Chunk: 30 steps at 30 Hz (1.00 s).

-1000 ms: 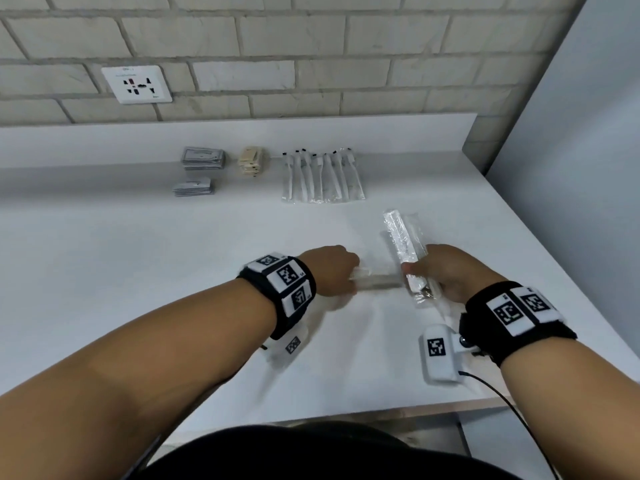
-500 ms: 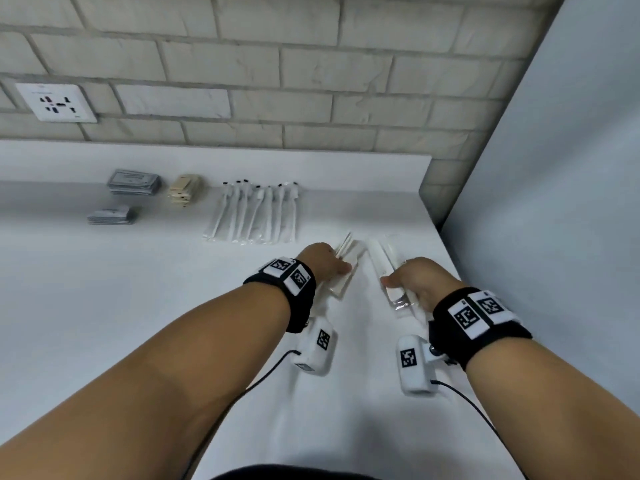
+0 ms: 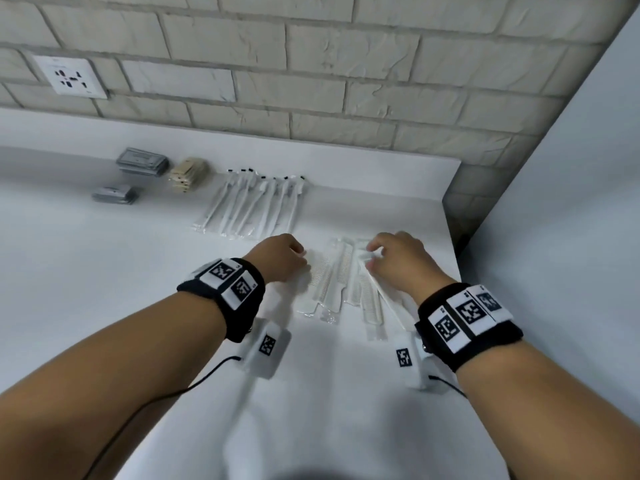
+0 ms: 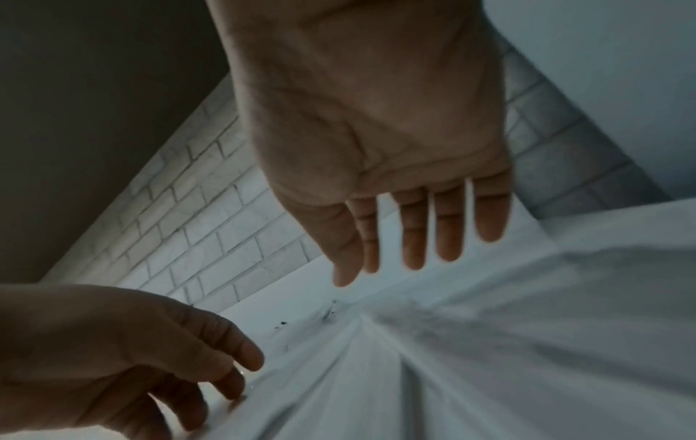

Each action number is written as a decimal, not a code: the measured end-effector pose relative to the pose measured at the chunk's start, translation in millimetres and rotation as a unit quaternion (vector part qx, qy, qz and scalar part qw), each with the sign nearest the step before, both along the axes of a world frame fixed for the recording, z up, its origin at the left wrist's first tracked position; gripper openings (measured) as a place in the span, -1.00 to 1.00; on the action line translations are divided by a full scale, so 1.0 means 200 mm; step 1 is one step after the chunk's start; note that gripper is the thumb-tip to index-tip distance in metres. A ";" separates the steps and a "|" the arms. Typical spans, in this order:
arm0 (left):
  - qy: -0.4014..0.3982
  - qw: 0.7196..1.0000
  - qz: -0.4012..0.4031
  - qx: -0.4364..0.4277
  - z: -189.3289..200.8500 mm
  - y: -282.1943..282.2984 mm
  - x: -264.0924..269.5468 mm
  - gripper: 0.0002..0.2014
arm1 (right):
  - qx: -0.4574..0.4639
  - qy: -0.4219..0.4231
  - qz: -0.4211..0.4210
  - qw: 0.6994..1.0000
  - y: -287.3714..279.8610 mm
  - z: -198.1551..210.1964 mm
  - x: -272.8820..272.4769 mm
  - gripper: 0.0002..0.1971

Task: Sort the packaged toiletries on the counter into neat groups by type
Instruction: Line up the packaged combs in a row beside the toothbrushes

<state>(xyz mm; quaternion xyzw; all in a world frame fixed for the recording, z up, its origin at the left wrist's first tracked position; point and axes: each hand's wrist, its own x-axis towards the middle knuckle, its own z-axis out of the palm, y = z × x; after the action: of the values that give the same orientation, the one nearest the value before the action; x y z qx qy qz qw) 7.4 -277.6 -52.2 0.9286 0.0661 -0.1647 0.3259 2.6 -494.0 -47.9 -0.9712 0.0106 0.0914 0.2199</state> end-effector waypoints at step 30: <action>-0.152 0.895 -0.283 0.309 -0.02 -0.12 0.18 -0.48 | -0.198 -0.043 0.234 0.951 0.18 -0.03 0.07 -0.44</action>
<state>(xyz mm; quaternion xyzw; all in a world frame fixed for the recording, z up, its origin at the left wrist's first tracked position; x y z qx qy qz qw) 44.2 -301.3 -55.7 0.9758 -0.2019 -0.0785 -0.0314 17.4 -457.6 -53.7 -0.9735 -0.2083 0.0944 -0.0036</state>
